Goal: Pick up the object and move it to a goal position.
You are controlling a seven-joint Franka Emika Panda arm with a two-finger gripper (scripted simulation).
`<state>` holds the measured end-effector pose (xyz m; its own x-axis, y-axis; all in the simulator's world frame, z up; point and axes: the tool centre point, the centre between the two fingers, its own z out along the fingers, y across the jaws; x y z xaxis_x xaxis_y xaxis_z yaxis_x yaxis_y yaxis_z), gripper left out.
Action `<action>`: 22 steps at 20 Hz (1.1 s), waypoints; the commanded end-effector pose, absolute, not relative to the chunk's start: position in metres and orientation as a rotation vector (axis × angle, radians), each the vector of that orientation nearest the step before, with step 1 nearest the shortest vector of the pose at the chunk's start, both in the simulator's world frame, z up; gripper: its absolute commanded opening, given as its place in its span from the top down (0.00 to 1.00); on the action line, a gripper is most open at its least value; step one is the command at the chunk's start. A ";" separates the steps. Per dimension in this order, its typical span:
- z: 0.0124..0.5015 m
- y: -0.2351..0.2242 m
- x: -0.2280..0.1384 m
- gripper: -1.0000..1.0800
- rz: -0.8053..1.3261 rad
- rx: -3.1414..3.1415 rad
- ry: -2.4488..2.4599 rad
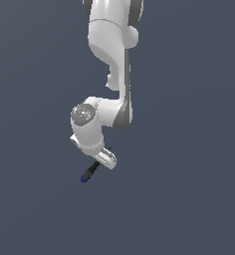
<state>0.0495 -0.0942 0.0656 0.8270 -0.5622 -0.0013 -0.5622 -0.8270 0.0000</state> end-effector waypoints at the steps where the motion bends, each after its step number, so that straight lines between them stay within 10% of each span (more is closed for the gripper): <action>1: 0.063 -0.094 0.050 0.04 0.002 -3.002 0.923; 16: 0.015 -0.095 0.050 0.04 0.000 -3.000 0.932; 17: 0.015 -0.095 0.050 1.00 0.000 -3.000 0.932; 22: 0.015 -0.095 0.050 1.00 0.000 -3.000 0.932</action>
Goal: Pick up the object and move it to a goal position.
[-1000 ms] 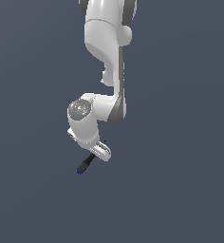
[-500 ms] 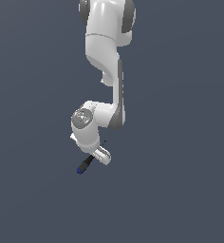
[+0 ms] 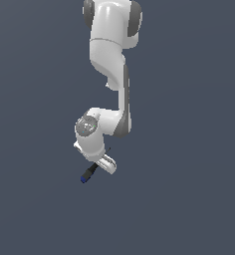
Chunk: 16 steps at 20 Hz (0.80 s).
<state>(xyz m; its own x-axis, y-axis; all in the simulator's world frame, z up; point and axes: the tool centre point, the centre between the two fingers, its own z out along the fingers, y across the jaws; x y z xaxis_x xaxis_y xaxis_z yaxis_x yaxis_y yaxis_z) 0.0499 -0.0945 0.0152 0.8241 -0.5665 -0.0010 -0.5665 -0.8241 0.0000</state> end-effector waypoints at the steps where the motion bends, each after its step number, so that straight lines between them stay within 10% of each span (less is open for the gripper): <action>1: 0.015 -0.095 0.050 1.00 0.000 -3.000 0.932; 16: 0.050 -0.133 0.039 1.00 0.001 -3.000 0.932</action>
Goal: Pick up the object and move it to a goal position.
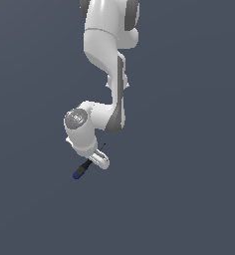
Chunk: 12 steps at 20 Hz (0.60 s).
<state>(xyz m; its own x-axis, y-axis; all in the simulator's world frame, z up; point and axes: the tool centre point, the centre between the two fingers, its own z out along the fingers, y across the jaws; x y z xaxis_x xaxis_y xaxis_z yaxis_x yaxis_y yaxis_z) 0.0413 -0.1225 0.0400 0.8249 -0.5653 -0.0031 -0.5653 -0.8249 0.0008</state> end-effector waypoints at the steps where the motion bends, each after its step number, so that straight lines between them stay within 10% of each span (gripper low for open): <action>1: 0.056 -0.141 0.037 1.00 0.001 -3.000 0.932; 12: 0.118 -0.210 0.021 1.00 0.000 -3.000 0.933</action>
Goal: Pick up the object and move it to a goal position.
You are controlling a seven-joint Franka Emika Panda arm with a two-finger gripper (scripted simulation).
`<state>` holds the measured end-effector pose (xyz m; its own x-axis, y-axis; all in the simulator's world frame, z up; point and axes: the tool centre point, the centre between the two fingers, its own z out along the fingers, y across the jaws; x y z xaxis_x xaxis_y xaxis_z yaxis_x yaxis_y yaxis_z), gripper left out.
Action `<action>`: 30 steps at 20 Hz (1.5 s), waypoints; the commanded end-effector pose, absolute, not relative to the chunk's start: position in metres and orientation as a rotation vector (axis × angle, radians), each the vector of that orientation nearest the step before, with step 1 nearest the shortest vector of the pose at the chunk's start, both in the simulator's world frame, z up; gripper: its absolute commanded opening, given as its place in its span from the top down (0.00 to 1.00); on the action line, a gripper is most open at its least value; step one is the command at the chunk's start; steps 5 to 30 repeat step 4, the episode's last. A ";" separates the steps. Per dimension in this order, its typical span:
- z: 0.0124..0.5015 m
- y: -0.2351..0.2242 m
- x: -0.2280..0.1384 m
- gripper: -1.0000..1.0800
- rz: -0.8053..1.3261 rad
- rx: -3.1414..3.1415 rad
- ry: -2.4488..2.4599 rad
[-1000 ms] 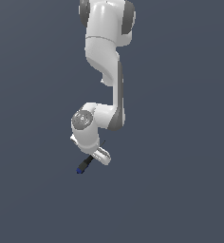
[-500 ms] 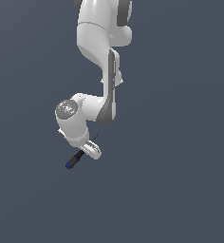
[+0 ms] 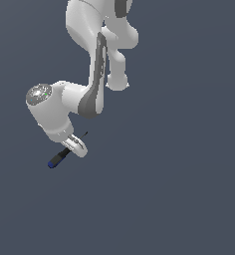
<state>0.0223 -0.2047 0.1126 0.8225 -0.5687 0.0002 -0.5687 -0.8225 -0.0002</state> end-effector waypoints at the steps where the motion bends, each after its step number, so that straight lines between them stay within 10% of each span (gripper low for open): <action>1: 0.120 -0.212 0.021 1.00 0.000 -3.000 0.933; 30: 0.122 -0.215 0.021 1.00 0.000 -3.000 0.933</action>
